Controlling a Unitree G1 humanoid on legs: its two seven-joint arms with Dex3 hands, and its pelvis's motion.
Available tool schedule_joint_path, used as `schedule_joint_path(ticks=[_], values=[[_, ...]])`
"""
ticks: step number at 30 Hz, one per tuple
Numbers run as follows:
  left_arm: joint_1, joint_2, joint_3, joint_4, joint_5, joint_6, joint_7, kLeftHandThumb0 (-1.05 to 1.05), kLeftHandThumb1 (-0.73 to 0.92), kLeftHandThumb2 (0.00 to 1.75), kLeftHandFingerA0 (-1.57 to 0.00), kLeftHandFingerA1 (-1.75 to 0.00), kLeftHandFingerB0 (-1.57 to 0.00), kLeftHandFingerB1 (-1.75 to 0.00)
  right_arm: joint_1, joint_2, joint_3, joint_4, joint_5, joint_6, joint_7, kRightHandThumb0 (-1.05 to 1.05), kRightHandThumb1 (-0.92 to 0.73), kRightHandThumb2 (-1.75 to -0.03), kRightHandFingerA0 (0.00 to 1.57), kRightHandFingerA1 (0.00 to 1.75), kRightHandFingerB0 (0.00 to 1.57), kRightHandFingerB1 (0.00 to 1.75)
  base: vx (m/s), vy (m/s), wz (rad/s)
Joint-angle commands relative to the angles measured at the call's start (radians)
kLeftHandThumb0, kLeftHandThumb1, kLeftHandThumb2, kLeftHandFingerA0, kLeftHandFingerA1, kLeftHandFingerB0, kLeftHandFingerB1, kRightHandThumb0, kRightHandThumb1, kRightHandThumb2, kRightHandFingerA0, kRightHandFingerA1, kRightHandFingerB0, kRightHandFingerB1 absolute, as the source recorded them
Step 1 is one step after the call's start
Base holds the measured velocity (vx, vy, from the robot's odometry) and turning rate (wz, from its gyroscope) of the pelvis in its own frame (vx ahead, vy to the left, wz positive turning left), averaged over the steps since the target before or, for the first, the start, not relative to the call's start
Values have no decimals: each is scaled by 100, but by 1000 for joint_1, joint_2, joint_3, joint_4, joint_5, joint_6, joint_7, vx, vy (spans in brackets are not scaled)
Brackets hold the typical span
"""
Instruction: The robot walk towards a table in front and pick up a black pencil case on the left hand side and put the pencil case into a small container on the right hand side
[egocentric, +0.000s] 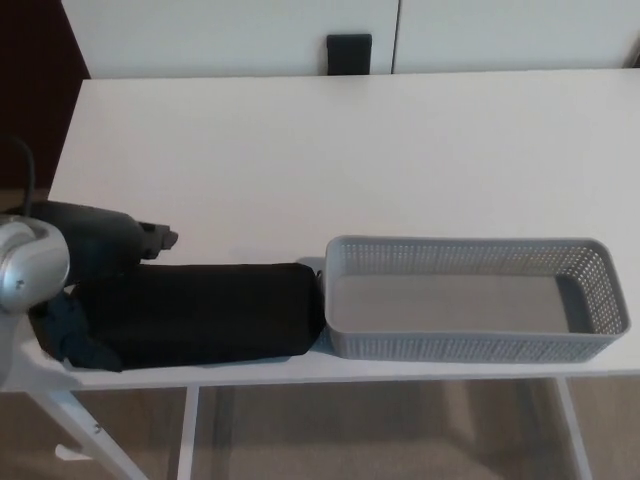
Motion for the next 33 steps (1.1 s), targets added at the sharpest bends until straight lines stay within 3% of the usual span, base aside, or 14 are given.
schedule_joint_path(ticks=[1, 12, 13, 33], values=[[23, -26, 13, 24, 55, 15, -24, -72, 38, 76, 0, 0, 0, 0, 12, -4, -15, -14, 30, 13, 12, -33, -70, -62, 51, 46, 31, 36, 0, 0, 0], [56, -95, 14, 104, 113, -10, 10, -72, 38, 76, 0, 0, 0, 0, 17, 1, -18, -31, 30, 13, 0, -34, -69, -61, 54, 47, 32, 36, 0, 0, 0], [58, -101, 14, 110, 117, -10, 11, -74, 45, 54, 0, 0, 0, 0, 19, 0, -18, -34, 28, 15, -2, -34, -69, -61, 55, 47, 33, 36, 0, 0, 0], [71, -199, 2, 184, 188, -45, 42, -70, 46, 55, 0, 0, 0, 0, 8, 7, -35, -59, 69, 53, 24, -33, -70, -62, 50, 45, 31, 35, 0, 0, 0]])
